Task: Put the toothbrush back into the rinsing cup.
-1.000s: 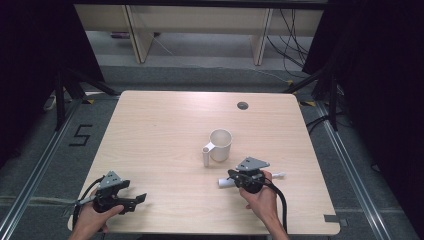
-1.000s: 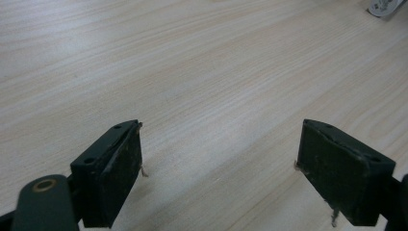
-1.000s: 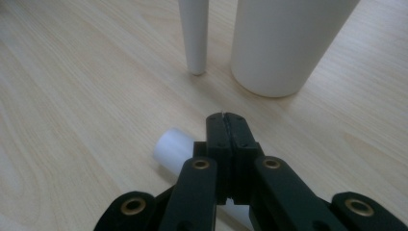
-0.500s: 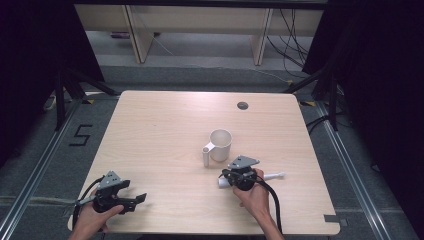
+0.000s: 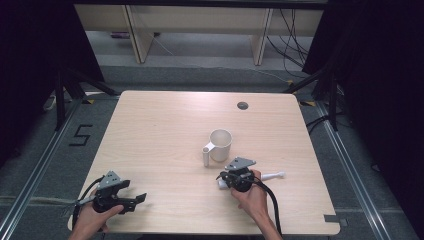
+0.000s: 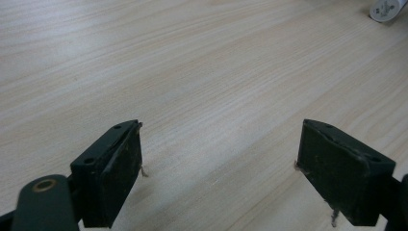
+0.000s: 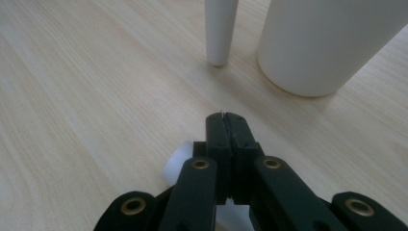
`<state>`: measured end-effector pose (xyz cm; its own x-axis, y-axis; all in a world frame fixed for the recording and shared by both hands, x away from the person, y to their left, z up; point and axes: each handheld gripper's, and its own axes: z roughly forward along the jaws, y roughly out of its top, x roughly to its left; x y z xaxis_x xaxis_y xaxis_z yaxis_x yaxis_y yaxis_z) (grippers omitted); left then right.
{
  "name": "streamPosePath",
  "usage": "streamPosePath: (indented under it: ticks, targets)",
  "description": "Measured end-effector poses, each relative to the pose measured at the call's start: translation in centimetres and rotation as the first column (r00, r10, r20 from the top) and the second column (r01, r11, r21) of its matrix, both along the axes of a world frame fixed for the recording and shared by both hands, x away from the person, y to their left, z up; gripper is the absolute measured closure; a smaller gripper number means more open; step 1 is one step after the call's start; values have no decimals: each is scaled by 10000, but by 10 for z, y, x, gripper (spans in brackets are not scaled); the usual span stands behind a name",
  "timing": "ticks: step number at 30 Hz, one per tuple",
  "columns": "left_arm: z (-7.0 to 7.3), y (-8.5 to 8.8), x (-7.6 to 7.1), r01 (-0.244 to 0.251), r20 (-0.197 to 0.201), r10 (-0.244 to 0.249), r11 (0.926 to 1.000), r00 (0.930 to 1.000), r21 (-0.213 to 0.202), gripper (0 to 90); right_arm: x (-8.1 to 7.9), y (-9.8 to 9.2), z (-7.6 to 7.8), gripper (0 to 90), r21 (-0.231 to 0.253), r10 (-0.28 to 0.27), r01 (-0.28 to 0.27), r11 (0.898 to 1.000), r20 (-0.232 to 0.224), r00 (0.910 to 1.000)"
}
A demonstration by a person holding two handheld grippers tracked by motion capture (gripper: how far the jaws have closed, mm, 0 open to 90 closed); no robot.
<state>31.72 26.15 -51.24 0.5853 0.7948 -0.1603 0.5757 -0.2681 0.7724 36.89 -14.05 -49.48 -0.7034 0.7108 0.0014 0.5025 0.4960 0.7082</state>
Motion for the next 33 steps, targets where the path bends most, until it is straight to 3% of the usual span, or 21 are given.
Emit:
streamPosePath:
  ticks: [7,8,12,15,17,18,19,20,21,23,28,30,31,32,33]
  targets:
    - [0,0,0,10,18,-10,10000,10000,-15,152,-6,-1,-2,900,-35,231,-232,9997,-147,9996]
    - [0,0,0,2,27,-2,10000,10000,-16,152,-5,-2,-2,900,-109,381,-381,9992,6,9993]
    - [1,0,0,-6,31,6,10000,10000,8,152,-11,-3,-3,900,22,241,-240,9997,-374,9990]
    - [1,0,0,2,51,-2,10000,10000,-10,152,-15,-5,-2,900,3,275,-275,9996,-420,9987]
    - [0,0,0,-5,56,5,10000,10000,-21,152,-16,-7,-2,899,-23,458,-459,9989,-322,9984]
    - [1,0,0,2,59,-2,10000,10000,-12,152,-18,-7,-1,898,24,328,-327,9995,-449,9985]
    - [1,0,0,11,66,-11,10000,10000,-23,152,-19,-7,-2,898,44,274,-273,9996,-261,9993]
    - [1,1,0,22,67,-22,10000,10000,-24,152,-20,-7,-1,898,24,379,-378,9993,-448,9983]
    - [1,1,0,14,55,-14,10000,10000,-8,152,-18,-8,-1,897,-84,594,-596,9982,-240,9979]
    - [1,0,0,-70,76,71,9999,9999,-131,152,-21,-8,-1,897,-64,372,-375,9993,-395,9985]
    - [1,0,0,-72,76,73,9998,9999,-159,152,-24,-6,-4,895,-69,474,-476,9988,-334,9983]
    - [2,0,0,-99,9,99,9999,10000,-111,152,-26,-7,-2,894,-245,424,-436,9987,-476,9980]
    - [3,2,0,66,-35,-65,9999,10000,153,152,-26,-7,-2,894,-331,647,-661,9973,-430,9970]
    - [2,0,0,-100,15,100,9999,9999,-116,152,-25,-7,-4,893,-251,773,-778,9967,-195,9968]
    - [2,0,0,-86,15,86,9999,10000,-110,152,-28,-7,-3,891,-303,586,-601,9977,-474,9972]
